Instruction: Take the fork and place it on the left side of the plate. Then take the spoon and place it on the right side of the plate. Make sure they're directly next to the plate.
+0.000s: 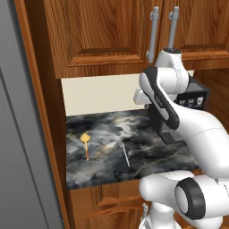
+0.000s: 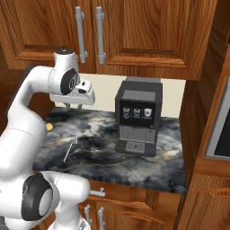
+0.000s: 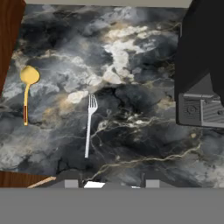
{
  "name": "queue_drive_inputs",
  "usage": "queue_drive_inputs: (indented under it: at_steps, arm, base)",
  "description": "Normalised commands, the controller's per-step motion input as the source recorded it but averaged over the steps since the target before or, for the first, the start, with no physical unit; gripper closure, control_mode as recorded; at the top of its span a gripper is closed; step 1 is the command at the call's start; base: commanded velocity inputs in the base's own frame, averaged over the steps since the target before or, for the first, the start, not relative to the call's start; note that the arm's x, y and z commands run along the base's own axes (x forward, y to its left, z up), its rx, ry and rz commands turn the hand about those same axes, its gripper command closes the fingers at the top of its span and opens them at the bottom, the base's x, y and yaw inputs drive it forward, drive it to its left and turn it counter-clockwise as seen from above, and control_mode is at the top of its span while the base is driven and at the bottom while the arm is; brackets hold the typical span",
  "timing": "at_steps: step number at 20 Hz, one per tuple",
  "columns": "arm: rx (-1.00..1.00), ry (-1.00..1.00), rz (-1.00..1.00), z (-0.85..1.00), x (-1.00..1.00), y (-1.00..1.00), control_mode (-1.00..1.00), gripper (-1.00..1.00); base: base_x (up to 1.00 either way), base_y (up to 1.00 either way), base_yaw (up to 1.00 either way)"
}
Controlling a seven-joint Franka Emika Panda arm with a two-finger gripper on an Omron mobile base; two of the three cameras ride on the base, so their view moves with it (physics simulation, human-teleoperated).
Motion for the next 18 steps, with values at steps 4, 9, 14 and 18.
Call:
queue_drive_inputs:
  at_steps: [4,9,14,18]
  arm:
    - [-0.07,-0.02,0.00,-0.33,-0.51,0.10,-1.00,-1.00]
    - [-0.28,-0.09,0.01,-1.00,-0.80,0.75,-1.00,-1.00]
    - [-0.10,0.05,-0.01,-0.89,0.00,0.58,-1.00,-1.00]
    - [-0.01,0.04,0.00,-0.57,0.10,0.00,-1.00,-1.00]
  base:
    - [0.00,0.00,0.00]
    - [0.00,0.00,0.00]
    - [0.00,0.00,0.00]
    - [0.00,0.00,0.00]
